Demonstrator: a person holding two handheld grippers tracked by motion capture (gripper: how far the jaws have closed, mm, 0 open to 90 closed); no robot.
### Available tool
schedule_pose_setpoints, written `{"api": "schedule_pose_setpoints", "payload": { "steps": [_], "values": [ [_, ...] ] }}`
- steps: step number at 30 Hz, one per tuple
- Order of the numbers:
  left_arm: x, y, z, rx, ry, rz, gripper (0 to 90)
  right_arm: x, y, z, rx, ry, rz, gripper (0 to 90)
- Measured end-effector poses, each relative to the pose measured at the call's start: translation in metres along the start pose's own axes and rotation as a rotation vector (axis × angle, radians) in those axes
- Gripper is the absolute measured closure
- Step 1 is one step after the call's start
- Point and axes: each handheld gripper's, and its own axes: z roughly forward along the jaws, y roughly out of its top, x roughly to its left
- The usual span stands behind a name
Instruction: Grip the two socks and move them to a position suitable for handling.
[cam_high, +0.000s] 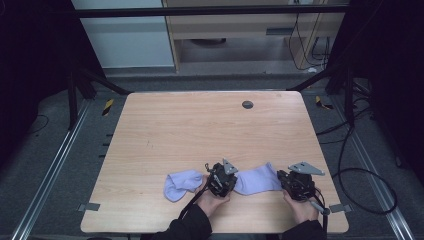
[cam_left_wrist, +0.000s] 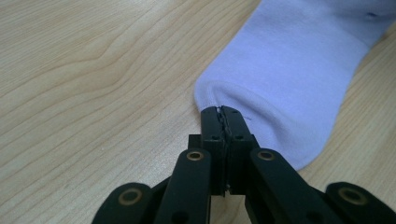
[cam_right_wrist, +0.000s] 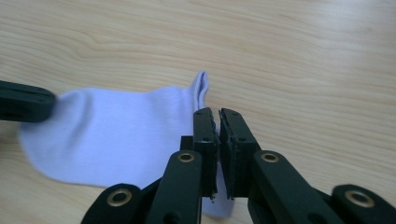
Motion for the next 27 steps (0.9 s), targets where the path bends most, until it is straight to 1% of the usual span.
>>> {"api": "schedule_pose_setpoints", "payload": {
  "steps": [1, 2, 3, 4, 5, 6, 7, 8, 9, 10, 11, 13, 14, 16, 19, 20, 21, 22, 25, 27],
  "values": [
    [0.0, 0.001, 0.001, -0.005, 0.0, 0.002, 88.3, -0.006, -0.002, 0.002, 0.021, -0.021, 0.013, 84.4],
    [0.0, 0.001, 0.001, -0.005, 0.0, 0.002, 87.8, -0.006, -0.002, 0.002, 0.021, -0.021, 0.013, 84.4],
    [-0.001, 0.002, 0.002, -0.01, 0.006, 0.007, 86.7, -0.01, -0.004, 0.004, 0.041, -0.035, 0.025, 81.5],
    [-0.001, 0.002, 0.002, -0.01, 0.006, 0.007, 84.2, -0.01, -0.004, 0.004, 0.041, -0.035, 0.025, 81.5],
    [-0.001, 0.002, 0.002, -0.016, 0.012, 0.005, 79.7, -0.012, -0.005, 0.004, 0.046, -0.051, 0.018, 76.6],
    [0.0, 0.003, 0.001, -0.02, 0.019, 0.004, 79.7, -0.012, -0.005, 0.004, 0.046, -0.051, 0.018, 76.6],
    [0.0, 0.003, -0.001, -0.03, 0.021, -0.001, 74.7, -0.012, -0.005, 0.002, 0.025, -0.064, 0.015, 70.8],
    [0.0, 0.003, -0.001, -0.03, 0.021, -0.001, 72.7, -0.012, -0.005, 0.002, 0.025, -0.064, 0.015, 70.8],
    [0.002, 0.004, -0.003, -0.035, 0.023, 0.0, 72.7, -0.012, -0.004, 0.001, 0.018, -0.067, 0.013, 68.4],
    [0.003, 0.004, -0.005, -0.041, 0.026, 0.002, 69.3, -0.013, -0.003, -0.001, 0.004, -0.053, 0.016, 65.8],
    [0.005, 0.004, -0.008, -0.05, 0.026, 0.003, 63.9, -0.011, -0.002, -0.002, -0.022, -0.031, 0.009, 62.4],
    [0.006, 0.005, -0.011, -0.058, 0.027, 0.002, 62.1, -0.011, -0.001, -0.003, -0.027, -0.026, 0.003, 61.4],
    [0.01, 0.005, -0.016, -0.061, 0.012, 0.0, 57.2, -0.008, 0.0, -0.004, -0.045, -0.004, -0.01, 58.1],
    [0.013, 0.005, -0.02, -0.062, 0.007, -0.003, 55.9, -0.007, 0.001, -0.004, -0.049, 0.003, -0.014, 56.6],
    [0.023, 0.005, -0.033, -0.082, -0.003, -0.013, 51.9, -0.003, 0.004, -0.004, -0.049, 0.04, -0.012, 50.8],
    [0.025, 0.006, -0.037, -0.087, -0.004, -0.014, 50.4, -0.002, 0.005, -0.003, -0.053, 0.048, -0.025, 49.3],
    [0.028, 0.005, -0.041, -0.096, -0.003, -0.021, 47.8, 0.001, 0.007, -0.004, -0.057, 0.067, -0.02, 47.2],
    [0.03, 0.005, -0.045, -0.099, -0.001, -0.021, 47.8, 0.001, 0.007, -0.004, -0.057, 0.067, -0.02, 47.2],
    [0.041, 0.004, -0.061, -0.102, -0.001, -0.015, 43.6, 0.004, 0.012, -0.005, -0.07, 0.093, -0.027, 44.4],
    [0.047, 0.002, -0.072, -0.109, 0.009, -0.017, 40.9, 0.011, 0.017, -0.004, -0.078, 0.115, -0.034, 42.6]
  ]
}}
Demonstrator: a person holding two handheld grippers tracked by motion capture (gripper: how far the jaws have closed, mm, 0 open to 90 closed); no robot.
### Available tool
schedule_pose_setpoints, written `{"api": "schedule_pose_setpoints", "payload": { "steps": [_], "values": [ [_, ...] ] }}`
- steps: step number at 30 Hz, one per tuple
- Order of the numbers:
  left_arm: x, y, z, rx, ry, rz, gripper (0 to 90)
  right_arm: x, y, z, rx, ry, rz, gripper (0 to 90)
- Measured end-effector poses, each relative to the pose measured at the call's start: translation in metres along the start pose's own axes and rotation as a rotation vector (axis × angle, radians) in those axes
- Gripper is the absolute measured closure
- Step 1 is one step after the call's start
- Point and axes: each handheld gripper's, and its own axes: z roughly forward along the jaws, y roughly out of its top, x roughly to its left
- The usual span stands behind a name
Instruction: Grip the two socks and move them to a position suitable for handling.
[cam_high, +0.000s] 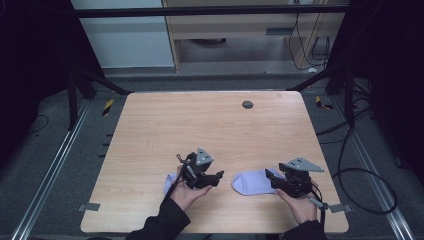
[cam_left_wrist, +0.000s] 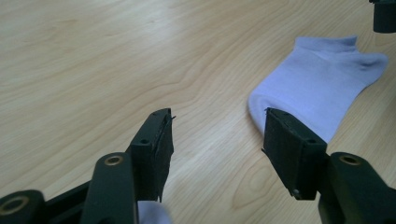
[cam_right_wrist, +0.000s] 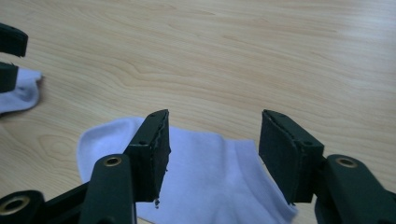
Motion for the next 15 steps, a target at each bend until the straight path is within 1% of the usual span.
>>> {"api": "schedule_pose_setpoints", "payload": {
  "steps": [1, 2, 3, 4, 5, 8, 9, 12, 14, 15],
  "values": [
    [0.007, -0.001, -0.01, -0.008, 0.011, 0.002, 40.1, 0.002, 0.001, 0.0, -0.002, 0.007, -0.004, 42.2],
    [0.007, -0.001, -0.01, -0.008, 0.011, 0.002, 39.3, 0.004, 0.003, 0.001, -0.001, 0.014, -0.009, 41.9],
    [0.012, -0.003, -0.015, -0.017, 0.017, -0.004, 39.3, 0.004, 0.003, 0.001, -0.001, 0.014, -0.009, 41.9],
    [0.018, -0.005, -0.021, -0.023, 0.028, -0.013, 37.8, 0.009, 0.007, 0.004, 0.0, 0.029, -0.02, 41.2],
    [0.023, -0.007, -0.026, -0.026, 0.036, -0.025, 37.8, 0.009, 0.007, 0.004, 0.0, 0.029, -0.02, 41.2],
    [0.039, -0.012, -0.04, -0.052, 0.059, -0.059, 36.4, 0.017, 0.012, 0.009, 0.001, 0.048, -0.027, 40.7],
    [0.042, -0.014, -0.044, -0.057, 0.069, -0.066, 35.9, 0.02, 0.014, 0.011, 0.007, 0.058, -0.033, 40.5],
    [0.057, -0.021, -0.059, -0.067, 0.103, -0.076, 34.7, 0.028, 0.019, 0.015, 0.008, 0.075, -0.054, 40.2],
    [0.066, -0.027, -0.067, -0.072, 0.124, -0.095, 33.8, 0.038, 0.024, 0.021, 0.012, 0.096, -0.064, 40.1],
    [0.072, -0.032, -0.073, -0.074, 0.135, -0.108, 33.7, 0.041, 0.025, 0.022, 0.014, 0.101, -0.066, 40.2]
  ]
}}
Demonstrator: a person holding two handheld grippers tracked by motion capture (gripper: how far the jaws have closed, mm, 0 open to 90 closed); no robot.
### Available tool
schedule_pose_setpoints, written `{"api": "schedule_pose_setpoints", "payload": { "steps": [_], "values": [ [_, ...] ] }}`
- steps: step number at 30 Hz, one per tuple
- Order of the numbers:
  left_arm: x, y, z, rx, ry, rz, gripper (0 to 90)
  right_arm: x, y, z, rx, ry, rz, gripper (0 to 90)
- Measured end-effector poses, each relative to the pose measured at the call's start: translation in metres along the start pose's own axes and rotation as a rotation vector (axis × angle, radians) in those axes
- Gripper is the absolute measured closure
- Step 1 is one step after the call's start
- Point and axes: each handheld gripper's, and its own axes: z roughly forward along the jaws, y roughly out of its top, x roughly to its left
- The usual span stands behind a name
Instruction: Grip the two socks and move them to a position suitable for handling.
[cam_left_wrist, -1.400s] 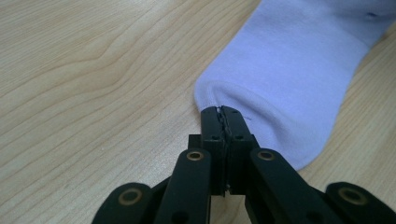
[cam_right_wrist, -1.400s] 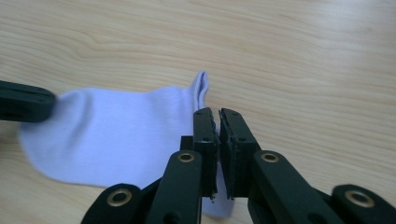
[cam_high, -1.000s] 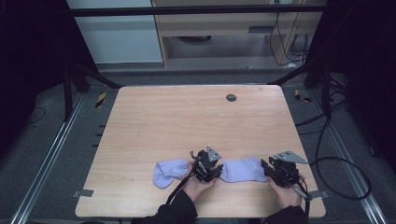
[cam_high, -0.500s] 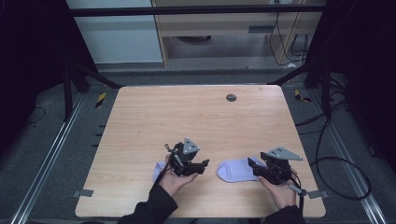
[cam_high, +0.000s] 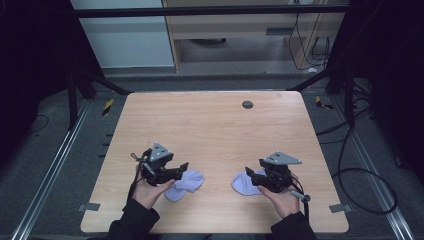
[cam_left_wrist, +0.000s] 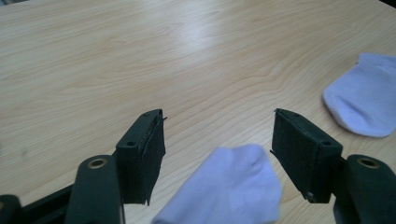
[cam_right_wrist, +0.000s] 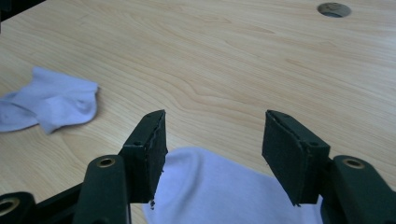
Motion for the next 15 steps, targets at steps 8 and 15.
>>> {"api": "schedule_pose_setpoints", "payload": {
  "steps": [8, 15],
  "values": [
    [0.025, -0.024, -0.012, 0.009, 0.043, -0.056, 33.8, 0.017, 0.009, 0.013, 0.01, 0.047, -0.026, 40.9],
    [0.037, -0.044, -0.02, 0.024, 0.065, -0.084, 33.9, 0.036, 0.016, 0.032, 0.028, 0.095, -0.062, 42.3]
  ]
}}
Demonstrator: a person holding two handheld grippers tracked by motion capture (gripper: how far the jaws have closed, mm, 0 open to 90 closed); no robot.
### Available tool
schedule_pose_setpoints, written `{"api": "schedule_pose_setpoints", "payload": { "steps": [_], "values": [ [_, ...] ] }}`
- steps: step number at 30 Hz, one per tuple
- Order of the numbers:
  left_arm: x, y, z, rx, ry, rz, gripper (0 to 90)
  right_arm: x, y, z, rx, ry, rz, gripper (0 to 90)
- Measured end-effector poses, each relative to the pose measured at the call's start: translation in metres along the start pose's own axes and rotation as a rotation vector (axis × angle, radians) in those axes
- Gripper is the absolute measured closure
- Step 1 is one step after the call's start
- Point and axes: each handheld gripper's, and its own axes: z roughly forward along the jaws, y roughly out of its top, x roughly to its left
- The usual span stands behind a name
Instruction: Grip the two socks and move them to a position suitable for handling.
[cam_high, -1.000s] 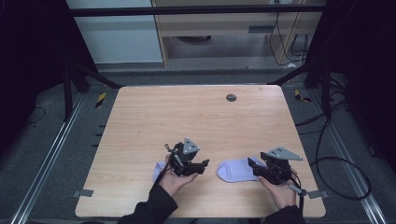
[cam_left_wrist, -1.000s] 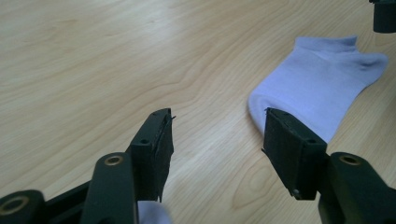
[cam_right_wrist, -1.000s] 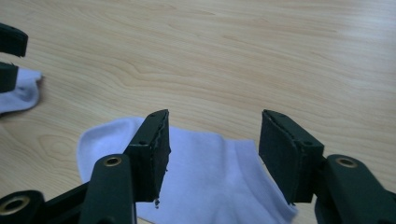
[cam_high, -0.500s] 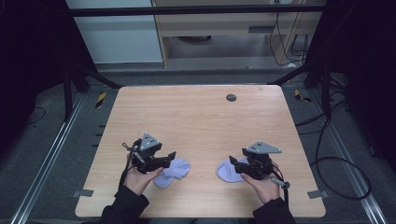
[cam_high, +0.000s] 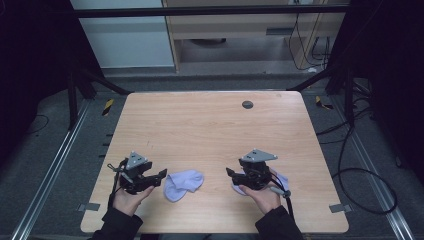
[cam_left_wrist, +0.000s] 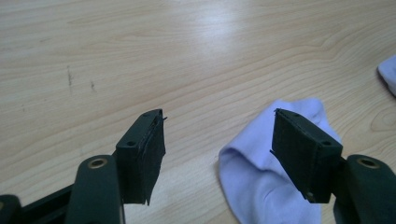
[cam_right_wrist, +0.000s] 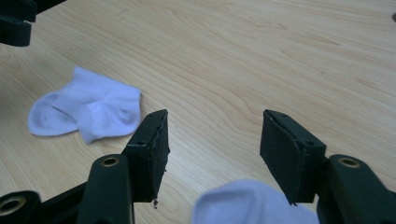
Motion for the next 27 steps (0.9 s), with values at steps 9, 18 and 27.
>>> {"api": "schedule_pose_setpoints", "payload": {
  "steps": [9, 18, 27],
  "values": [
    [0.003, -0.017, -0.004, 0.035, 0.003, 0.004, 35.3, 0.025, 0.011, 0.018, 0.01, 0.062, -0.038, 46.0],
    [-0.002, -0.029, 0.002, 0.09, -0.013, 0.025, 39.6, 0.052, 0.015, 0.039, 0.049, 0.131, -0.087, 54.8],
    [-0.013, -0.036, 0.01, 0.136, -0.027, 0.038, 47.0, 0.072, 0.009, 0.061, 0.094, 0.172, -0.127, 61.1]
  ]
}}
